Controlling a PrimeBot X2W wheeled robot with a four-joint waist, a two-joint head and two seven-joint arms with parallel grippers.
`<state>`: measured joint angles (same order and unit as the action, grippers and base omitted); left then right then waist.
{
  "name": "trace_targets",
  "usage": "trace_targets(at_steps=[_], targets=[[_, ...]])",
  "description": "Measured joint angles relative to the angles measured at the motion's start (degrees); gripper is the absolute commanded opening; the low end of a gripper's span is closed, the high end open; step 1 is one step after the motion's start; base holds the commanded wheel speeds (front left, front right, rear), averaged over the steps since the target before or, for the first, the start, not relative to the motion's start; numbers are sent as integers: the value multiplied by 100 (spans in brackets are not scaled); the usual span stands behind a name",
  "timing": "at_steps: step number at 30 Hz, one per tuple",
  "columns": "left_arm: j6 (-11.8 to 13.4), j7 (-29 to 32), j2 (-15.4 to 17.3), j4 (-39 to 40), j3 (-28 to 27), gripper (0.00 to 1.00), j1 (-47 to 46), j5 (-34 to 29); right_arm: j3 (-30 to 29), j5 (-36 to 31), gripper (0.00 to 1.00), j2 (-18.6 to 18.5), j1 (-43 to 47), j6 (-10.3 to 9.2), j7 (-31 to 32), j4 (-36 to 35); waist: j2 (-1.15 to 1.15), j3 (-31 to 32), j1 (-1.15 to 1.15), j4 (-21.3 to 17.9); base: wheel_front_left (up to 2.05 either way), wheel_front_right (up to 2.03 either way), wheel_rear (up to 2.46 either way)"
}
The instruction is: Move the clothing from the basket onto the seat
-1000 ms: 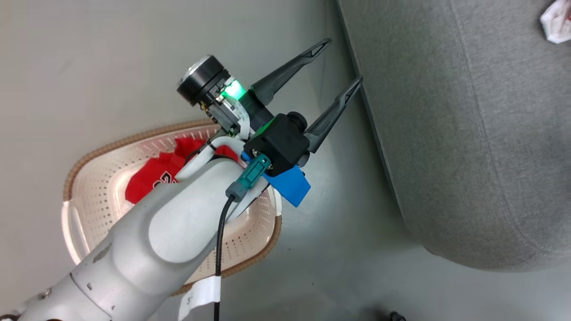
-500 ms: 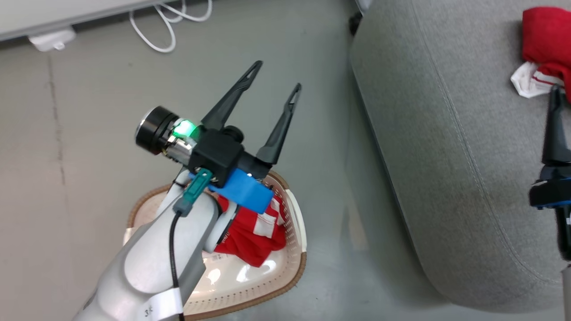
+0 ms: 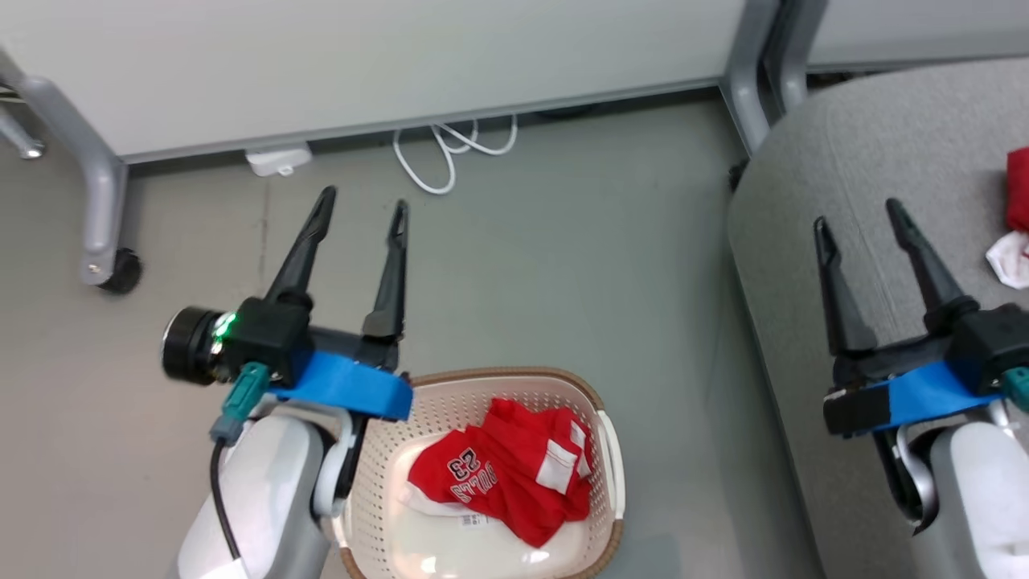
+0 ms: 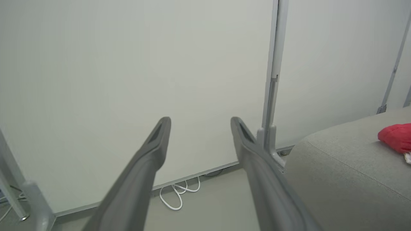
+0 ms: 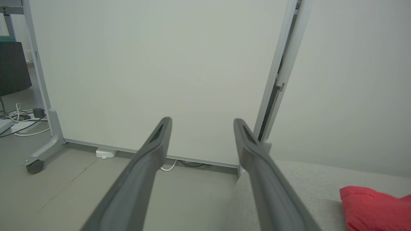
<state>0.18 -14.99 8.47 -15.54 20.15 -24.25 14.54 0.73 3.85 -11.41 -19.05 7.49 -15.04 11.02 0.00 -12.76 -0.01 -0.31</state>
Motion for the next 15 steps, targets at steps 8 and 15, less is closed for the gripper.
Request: trace_targets(at_steps=[8,15], targets=[[-179,-1,-156,30,-722,100,707,-256,25,140,100,231,520,0,0,2,0,497,0,378,0,0,0],[-377,-1,-272,27,-1053,100,1269,-476,-152,197,100,393,1006,0,-1,109,0,847,0,498,0,0,0]])
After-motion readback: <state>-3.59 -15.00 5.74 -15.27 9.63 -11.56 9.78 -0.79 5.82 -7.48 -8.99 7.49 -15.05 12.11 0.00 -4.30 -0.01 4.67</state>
